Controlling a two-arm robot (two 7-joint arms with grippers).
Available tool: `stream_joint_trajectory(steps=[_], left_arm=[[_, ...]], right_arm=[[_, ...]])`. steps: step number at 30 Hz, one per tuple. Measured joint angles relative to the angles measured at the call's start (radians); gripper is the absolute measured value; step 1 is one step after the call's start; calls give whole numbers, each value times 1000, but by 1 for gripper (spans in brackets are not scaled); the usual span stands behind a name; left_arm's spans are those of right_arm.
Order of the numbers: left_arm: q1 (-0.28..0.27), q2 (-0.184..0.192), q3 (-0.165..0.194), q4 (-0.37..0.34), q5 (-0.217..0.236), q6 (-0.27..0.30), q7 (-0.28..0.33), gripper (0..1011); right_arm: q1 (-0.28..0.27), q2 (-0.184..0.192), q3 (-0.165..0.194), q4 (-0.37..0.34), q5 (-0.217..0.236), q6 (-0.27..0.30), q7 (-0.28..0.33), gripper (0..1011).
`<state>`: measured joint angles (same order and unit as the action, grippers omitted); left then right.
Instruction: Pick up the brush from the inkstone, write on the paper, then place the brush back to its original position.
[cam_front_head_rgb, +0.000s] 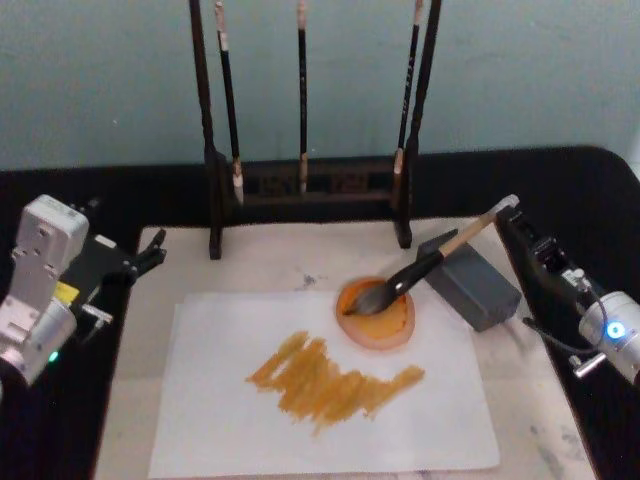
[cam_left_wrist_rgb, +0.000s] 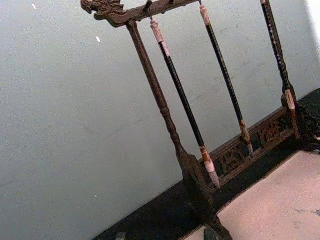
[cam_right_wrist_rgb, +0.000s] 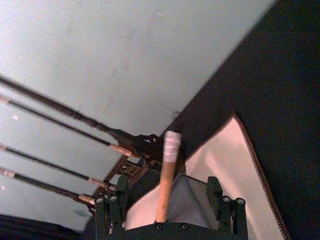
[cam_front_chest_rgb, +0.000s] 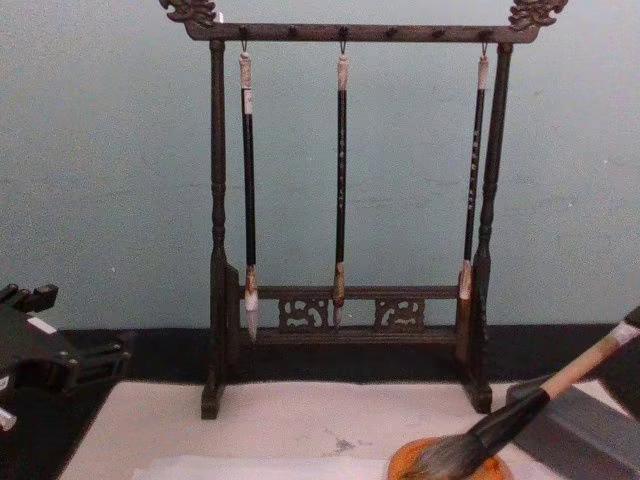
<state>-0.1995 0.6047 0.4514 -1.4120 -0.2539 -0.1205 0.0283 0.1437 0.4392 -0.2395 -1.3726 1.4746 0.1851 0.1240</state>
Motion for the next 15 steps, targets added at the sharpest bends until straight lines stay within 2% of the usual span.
stream_joint_trajectory(steps=[3, 4, 6, 7, 9, 10, 11, 13, 15], left_arm=[[0, 0, 0, 0, 0, 0, 0, 1010], [0, 0, 0, 0, 0, 0, 0, 1010], [0, 0, 0, 0, 0, 0, 0, 1010], [0, 0, 0, 0, 0, 0, 0, 1010], [0, 0, 0, 0, 0, 0, 0, 1010], [0, 0, 0, 0, 0, 0, 0, 1010], [0, 0, 0, 0, 0, 0, 0, 1010], [0, 0, 0, 0, 0, 0, 0, 1010], [0, 0, 0, 0, 0, 0, 0, 1010]], right_arm=[[-35, 33, -15, -72, -60, -50, -14, 1000], [-47, 52, -31, -110, -120, -86, -31, 1000], [-52, 69, -54, -144, -194, -125, -58, 1000], [-54, 82, -79, -175, -289, -161, -94, 1000], [-54, 91, -103, -198, -381, -190, -133, 1000], [-50, 100, -132, -217, -484, -217, -181, 1000], [-50, 100, -132, -217, -484, -217, -181, 1000], [-37, 108, -189, -236, -666, -247, -266, 1000], [-29, 110, -218, -238, -753, -254, -305, 1000]])
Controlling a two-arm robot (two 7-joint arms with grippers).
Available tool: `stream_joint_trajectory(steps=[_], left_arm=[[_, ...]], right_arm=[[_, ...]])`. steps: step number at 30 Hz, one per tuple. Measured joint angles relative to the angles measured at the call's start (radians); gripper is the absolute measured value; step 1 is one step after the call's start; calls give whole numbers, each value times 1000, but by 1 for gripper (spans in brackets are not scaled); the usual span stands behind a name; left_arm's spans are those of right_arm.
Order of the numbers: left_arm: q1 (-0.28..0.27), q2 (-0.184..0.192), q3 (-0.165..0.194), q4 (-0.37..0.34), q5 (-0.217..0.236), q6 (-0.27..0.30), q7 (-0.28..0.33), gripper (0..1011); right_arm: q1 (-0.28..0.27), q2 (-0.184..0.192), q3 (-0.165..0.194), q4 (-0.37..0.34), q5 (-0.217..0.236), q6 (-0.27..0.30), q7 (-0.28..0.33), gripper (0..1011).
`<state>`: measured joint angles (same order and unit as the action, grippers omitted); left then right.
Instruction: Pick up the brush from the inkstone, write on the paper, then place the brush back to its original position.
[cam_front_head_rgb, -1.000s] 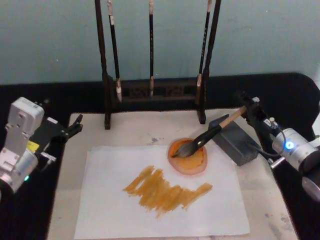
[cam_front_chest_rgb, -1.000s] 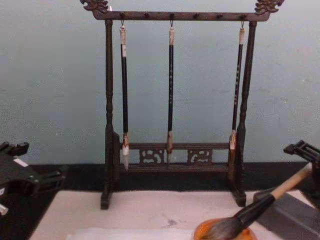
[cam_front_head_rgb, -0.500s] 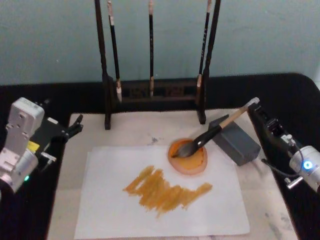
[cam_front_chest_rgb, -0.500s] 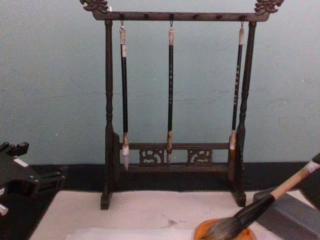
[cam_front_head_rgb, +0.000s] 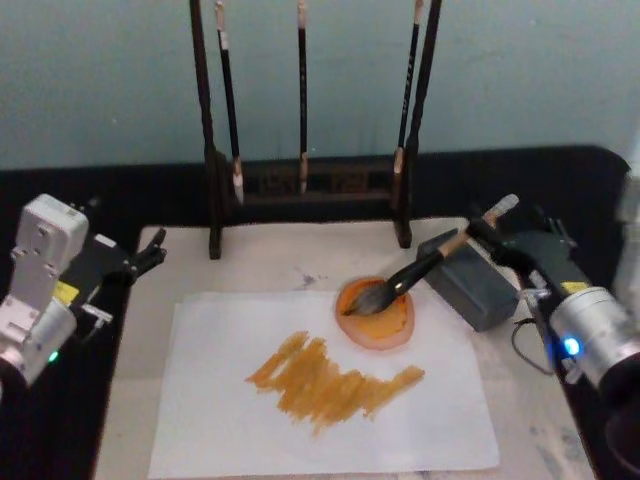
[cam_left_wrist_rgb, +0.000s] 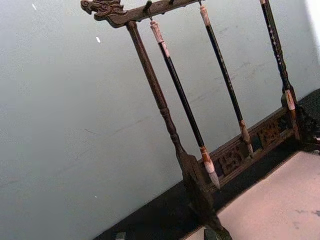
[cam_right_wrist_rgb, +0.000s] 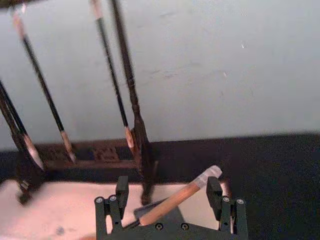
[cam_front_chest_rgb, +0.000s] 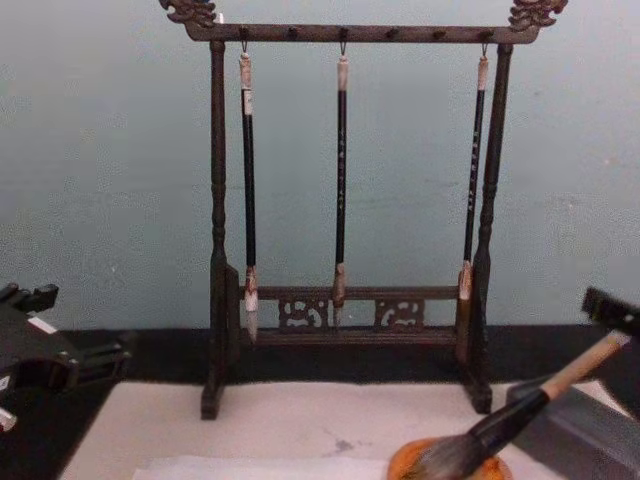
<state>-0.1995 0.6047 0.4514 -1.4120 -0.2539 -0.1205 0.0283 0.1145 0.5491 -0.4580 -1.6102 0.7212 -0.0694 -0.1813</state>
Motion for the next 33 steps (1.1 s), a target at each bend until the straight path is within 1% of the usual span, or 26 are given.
stream_joint_trajectory(steps=[2, 3, 4, 5, 6, 7, 8, 11, 13, 17, 22, 23, 25, 26, 27, 33], left_arm=[[0, 0, 0, 0, 0, 0, 0, 1010], [0, 0, 0, 0, 0, 0, 0, 1009], [0, 0, 0, 0, 0, 0, 0, 1010], [0, 0, 0, 0, 0, 0, 0, 1010], [0, 0, 0, 0, 0, 0, 0, 1009], [0, 0, 0, 0, 0, 0, 0, 1010], [0, 0, 0, 0, 0, 0, 0, 1010], [0, 0, 0, 0, 0, 0, 0, 1010], [0, 0, 0, 0, 0, 0, 0, 1010], [0, 0, 0, 0, 0, 0, 0, 1010], [0, 0, 0, 0, 0, 0, 0, 1009], [0, 0, 0, 0, 0, 0, 0, 1010], [0, 0, 0, 0, 0, 0, 0, 1010], [0, 0, 0, 0, 0, 0, 0, 1009], [0, 0, 0, 0, 0, 0, 0, 1010], [0, 0, 0, 0, 0, 0, 0, 1010]], right_arm=[[6, 1, -23, 0, -74, -3, -31, 1000], [8, 1, -32, 0, -102, -4, -44, 1000], [12, 1, -50, 5, -161, -6, -67, 1000], [14, 0, -58, 7, -187, -7, -78, 1000], [17, -1, -72, 14, -232, -10, -95, 1000], [18, -2, -79, 18, -256, -12, -104, 1000], [21, -5, -94, 27, -302, -15, -120, 1000], [21, -11, -106, 42, -345, -26, -132, 1000], [16, -20, -112, 62, -377, -46, -139, 1000], [5, -31, -112, 79, -393, -66, -140, 1000], [-5, -42, -105, 92, -394, -77, -137, 1000], [-9, -46, -98, 95, -389, -83, -132, 1000], [-16, -52, -82, 96, -364, -90, -117, 1000], [-19, -54, -76, 96, -350, -91, -109, 1000], [-24, -57, -63, 95, -323, -91, -96, 1000], [-23, -57, -67, 94, -330, -92, -98, 1000]])
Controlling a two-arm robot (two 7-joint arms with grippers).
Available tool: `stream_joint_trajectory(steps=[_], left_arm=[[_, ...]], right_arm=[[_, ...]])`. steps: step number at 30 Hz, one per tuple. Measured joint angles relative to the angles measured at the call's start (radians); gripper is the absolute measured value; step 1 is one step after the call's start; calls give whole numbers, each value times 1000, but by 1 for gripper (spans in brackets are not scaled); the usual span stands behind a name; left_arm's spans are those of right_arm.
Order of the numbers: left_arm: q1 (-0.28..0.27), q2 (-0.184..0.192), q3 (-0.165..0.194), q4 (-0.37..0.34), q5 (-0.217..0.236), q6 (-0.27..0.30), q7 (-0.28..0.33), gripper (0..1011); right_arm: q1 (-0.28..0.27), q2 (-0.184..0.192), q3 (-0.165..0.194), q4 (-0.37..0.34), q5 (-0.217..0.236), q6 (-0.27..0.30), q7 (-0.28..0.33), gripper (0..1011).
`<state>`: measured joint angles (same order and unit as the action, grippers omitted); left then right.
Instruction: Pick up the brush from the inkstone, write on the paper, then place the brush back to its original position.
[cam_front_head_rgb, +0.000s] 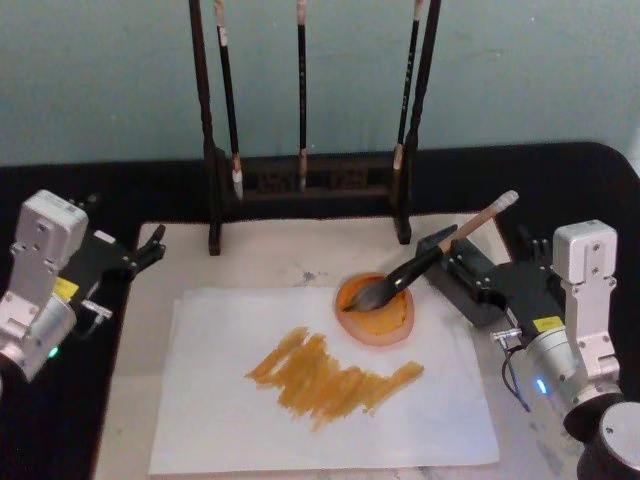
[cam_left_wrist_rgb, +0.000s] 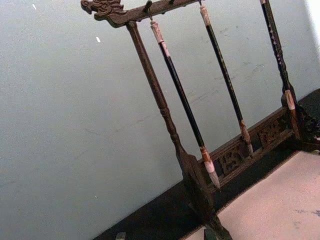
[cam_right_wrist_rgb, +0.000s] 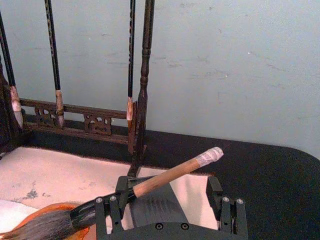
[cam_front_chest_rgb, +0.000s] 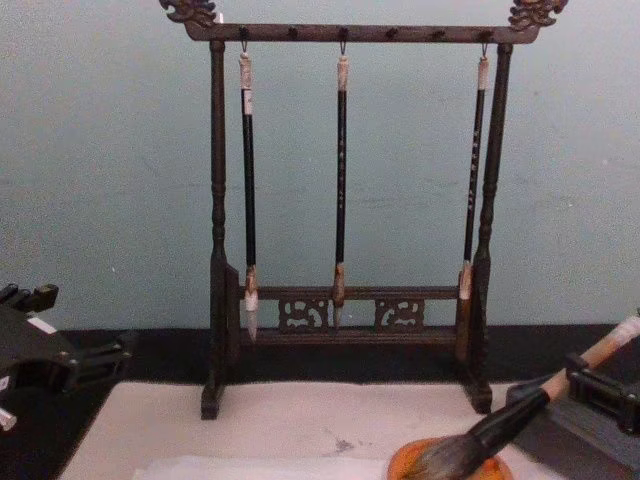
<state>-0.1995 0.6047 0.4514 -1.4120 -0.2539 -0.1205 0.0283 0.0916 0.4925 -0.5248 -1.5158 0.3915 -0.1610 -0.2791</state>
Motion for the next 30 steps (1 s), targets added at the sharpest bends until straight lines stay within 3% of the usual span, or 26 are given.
stream_joint_trajectory(steps=[30], left_arm=[[0, 0, 0, 0, 0, 0, 0, 1010]], right_arm=[[4, 3, -9, 1, -16, 2, -9, 1000]])
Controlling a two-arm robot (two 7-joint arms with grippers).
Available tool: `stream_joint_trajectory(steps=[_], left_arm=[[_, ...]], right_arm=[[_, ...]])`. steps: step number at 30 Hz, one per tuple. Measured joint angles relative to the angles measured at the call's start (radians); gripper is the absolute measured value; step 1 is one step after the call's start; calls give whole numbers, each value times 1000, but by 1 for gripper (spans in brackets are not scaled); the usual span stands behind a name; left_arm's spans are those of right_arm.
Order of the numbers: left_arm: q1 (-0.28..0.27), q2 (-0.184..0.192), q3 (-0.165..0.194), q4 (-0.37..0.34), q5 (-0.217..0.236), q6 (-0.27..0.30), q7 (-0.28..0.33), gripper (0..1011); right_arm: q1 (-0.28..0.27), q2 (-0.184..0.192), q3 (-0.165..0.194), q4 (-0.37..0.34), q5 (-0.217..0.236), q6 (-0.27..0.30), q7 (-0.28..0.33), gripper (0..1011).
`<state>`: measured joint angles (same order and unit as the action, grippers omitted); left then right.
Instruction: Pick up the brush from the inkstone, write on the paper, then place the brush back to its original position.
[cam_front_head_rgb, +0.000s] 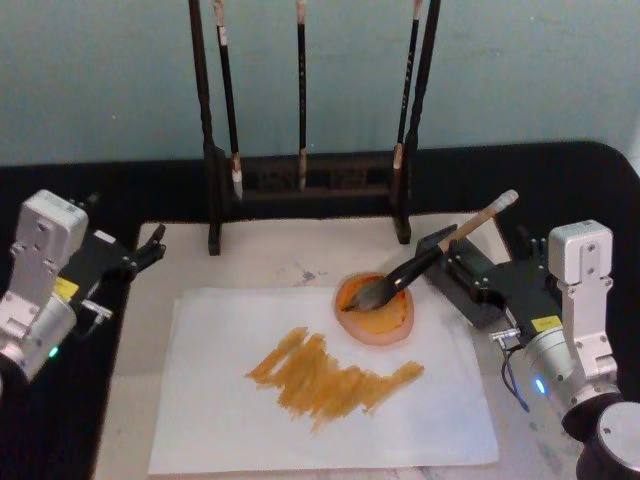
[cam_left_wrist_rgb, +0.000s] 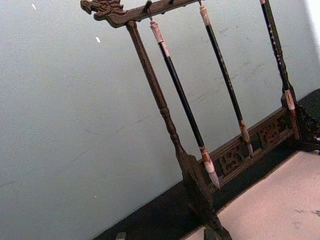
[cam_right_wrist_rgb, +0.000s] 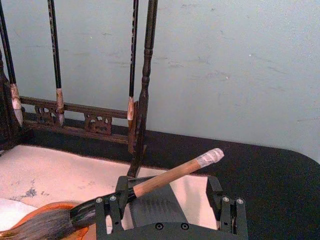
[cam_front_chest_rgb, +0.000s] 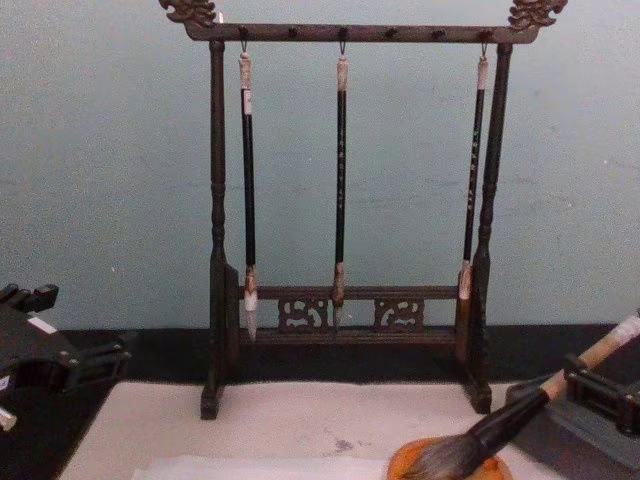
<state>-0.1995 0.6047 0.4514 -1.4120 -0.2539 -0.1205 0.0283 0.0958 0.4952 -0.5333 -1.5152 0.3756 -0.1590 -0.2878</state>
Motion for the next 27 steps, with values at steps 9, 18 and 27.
stream_joint_trajectory(steps=[9, 18, 27], left_arm=[[0, 0, 0, 0, 0, 0, 0, 1010], [0, 0, 0, 0, 0, 0, 0, 1010], [0, 0, 0, 0, 0, 0, 0, 1010]], right_arm=[[0, 0, -1, 0, -1, 0, -1, 1000], [0, 0, -1, 0, -2, 0, -1, 1000], [0, 0, -1, 0, -2, 0, -1, 1000]])
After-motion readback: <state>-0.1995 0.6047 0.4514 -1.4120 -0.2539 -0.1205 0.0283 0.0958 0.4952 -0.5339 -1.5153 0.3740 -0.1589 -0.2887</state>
